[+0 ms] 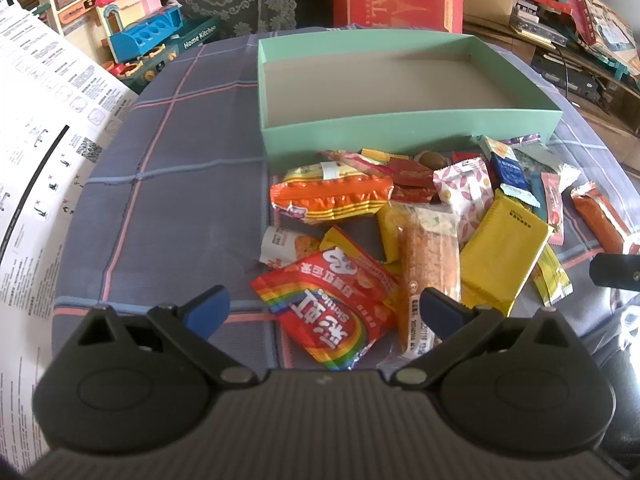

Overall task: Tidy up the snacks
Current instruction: 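Move right tool to clear-wrapped orange bar while left tool moves to red Skittles bag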

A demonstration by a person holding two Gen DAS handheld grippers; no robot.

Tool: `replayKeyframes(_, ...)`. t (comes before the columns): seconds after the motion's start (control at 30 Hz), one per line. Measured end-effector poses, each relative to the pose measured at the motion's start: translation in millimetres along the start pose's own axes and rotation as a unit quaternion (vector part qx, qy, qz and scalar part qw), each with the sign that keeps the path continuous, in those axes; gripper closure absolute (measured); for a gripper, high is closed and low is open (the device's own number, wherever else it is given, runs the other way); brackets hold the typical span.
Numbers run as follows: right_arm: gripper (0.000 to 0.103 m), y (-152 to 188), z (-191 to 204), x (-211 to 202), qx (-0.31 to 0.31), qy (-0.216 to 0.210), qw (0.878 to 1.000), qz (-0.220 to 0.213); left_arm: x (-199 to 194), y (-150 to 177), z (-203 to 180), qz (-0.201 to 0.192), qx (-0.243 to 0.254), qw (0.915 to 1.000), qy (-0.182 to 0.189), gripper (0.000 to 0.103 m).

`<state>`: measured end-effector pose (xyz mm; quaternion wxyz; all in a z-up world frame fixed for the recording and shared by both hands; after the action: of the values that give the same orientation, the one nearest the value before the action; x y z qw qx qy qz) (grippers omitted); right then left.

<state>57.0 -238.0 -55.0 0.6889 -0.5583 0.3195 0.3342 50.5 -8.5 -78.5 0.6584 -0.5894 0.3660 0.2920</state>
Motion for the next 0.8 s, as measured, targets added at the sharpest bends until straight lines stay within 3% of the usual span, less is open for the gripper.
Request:
replayKeyframes(0.47, 0.000, 1.9, 3.9, 4.8, 0.000, -0.004, 1.000, 0.005, 1.1, -0.2, -3.4, 0.001, 0.000, 0.9999, 0.011, 0.000)
replayKeyframes(0.8, 0.000, -2.4, -0.1, 9.6, 0.018, -0.024, 1.000, -0.002, 8.2, -4.5, -31.3, 0.014, 0.028, 0.9972, 0.068, 0.000)
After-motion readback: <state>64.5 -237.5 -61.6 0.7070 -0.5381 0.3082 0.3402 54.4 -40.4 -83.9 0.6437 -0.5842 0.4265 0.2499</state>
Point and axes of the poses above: each gripper's, at about its wrist camera, not at the fingertips, and x roughly the way its jaws point, z to its left, y to its underside, the point moved 9 cm from there along x, roughly the way its jaws point
